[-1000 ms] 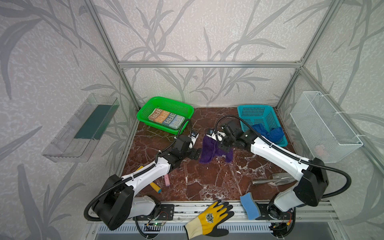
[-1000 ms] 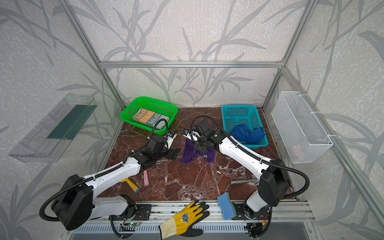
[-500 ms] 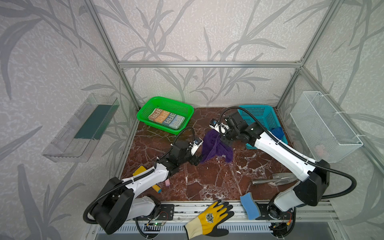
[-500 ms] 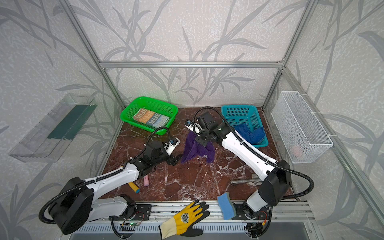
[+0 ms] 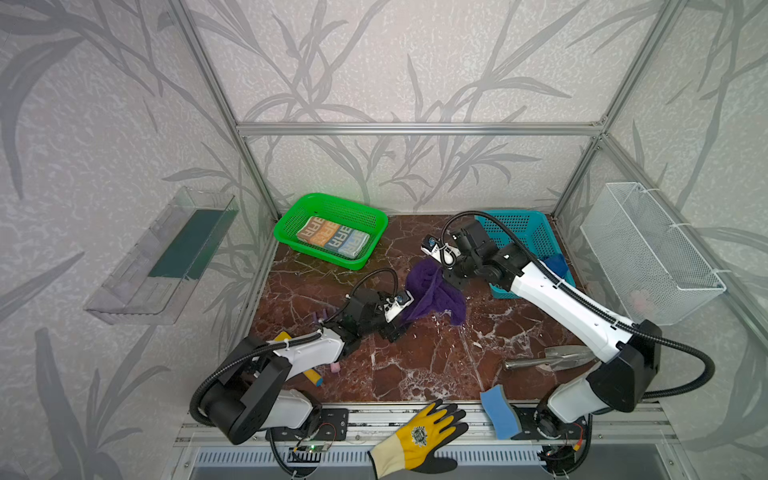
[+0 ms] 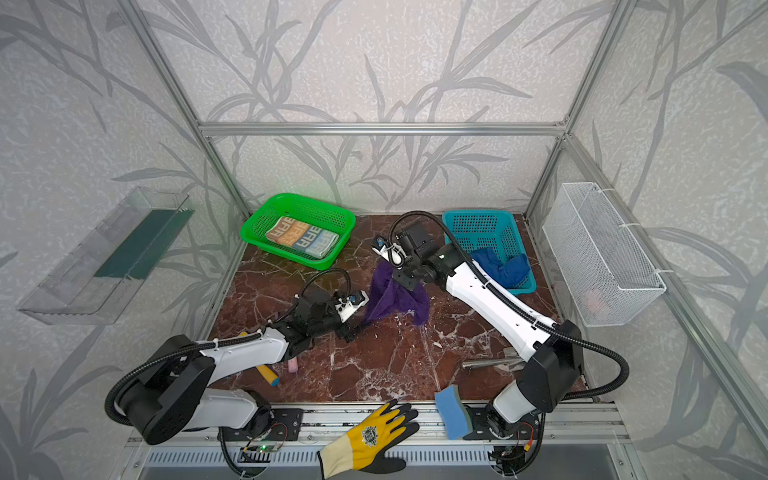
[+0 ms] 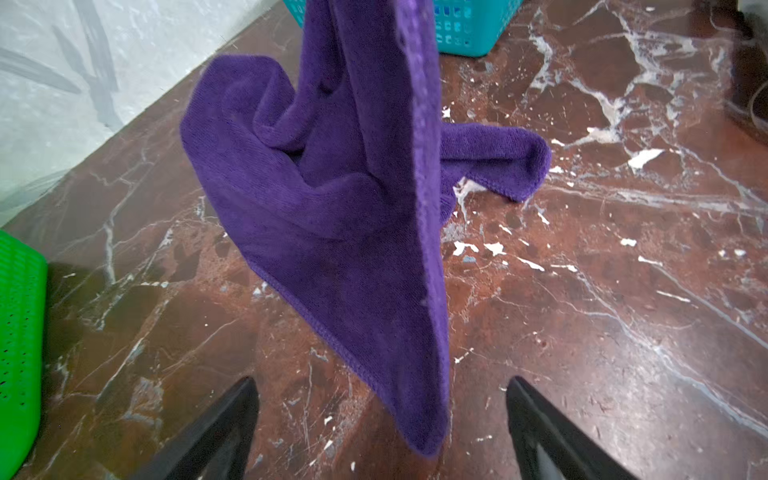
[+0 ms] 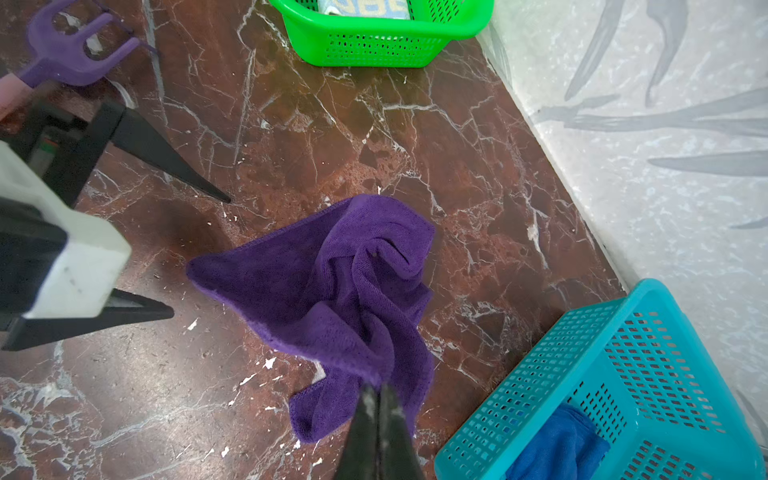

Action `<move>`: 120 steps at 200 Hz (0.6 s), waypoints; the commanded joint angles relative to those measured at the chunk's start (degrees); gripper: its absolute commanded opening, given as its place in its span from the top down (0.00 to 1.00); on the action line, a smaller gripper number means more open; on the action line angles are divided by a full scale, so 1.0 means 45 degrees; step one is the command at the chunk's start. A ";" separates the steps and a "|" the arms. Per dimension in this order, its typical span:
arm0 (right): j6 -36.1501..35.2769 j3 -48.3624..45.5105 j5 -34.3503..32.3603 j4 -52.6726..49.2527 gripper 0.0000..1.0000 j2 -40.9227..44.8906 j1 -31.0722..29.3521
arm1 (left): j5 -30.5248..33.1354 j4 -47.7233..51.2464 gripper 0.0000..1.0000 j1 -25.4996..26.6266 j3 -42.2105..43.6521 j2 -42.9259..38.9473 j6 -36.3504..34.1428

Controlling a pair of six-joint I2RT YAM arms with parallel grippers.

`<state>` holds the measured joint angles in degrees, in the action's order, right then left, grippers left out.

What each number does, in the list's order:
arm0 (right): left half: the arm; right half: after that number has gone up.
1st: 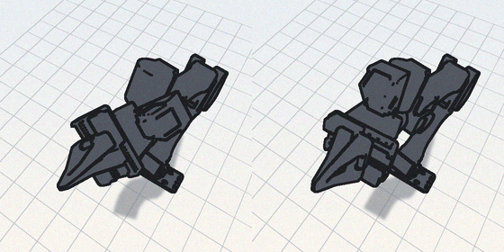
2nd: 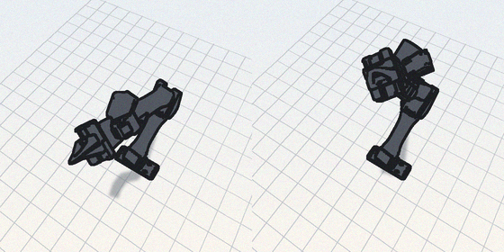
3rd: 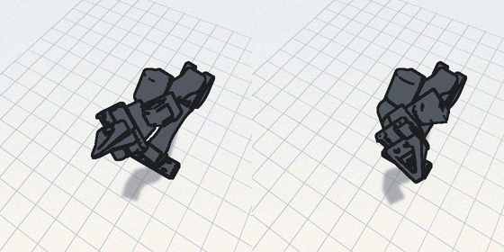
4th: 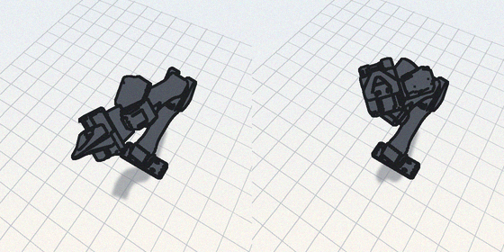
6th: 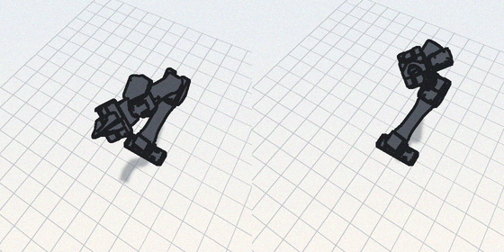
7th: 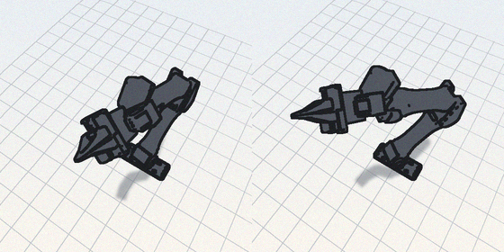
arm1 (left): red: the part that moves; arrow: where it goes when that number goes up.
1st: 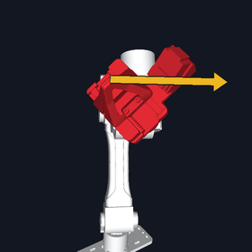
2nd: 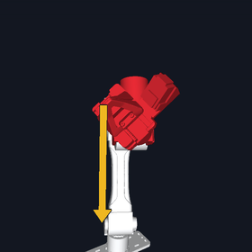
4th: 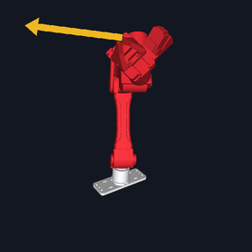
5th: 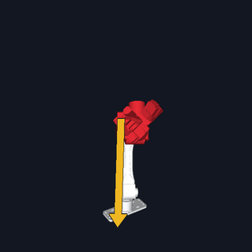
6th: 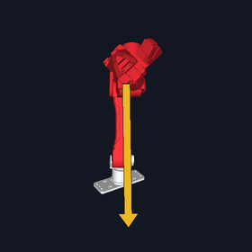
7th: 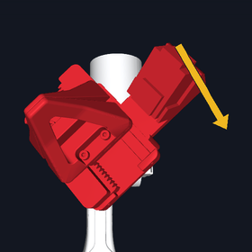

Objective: Fold and stack the towels
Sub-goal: 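Grasp another purple towel corner with the left gripper while the right gripper holds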

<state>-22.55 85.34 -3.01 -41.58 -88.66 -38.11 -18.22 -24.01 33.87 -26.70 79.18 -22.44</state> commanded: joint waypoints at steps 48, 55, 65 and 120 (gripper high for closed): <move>-0.0280 0.0148 0.0101 0.0015 1.00 0.0755 0.0376 | -0.0249 -0.0562 0.11 0.0203 -0.0334 0.0927 -0.1124; -0.0312 0.0085 0.0084 0.0074 1.00 0.0772 0.0397 | -0.0296 -0.0581 0.16 0.0196 -0.0354 0.0987 -0.1174; -0.0322 -0.0012 0.0064 0.0152 1.00 0.0797 0.0406 | -0.0327 -0.0563 0.22 0.0207 -0.0417 0.1081 -0.1222; -0.0361 -0.0340 0.0121 0.0333 1.00 0.1083 0.0636 | -0.0101 -0.0657 0.37 0.0173 -0.0541 0.1304 -0.1069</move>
<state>-23.81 84.55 -2.96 -40.97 -86.50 -35.79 -19.09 -25.41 34.50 -27.40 84.42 -26.39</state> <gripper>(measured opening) 0.047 0.645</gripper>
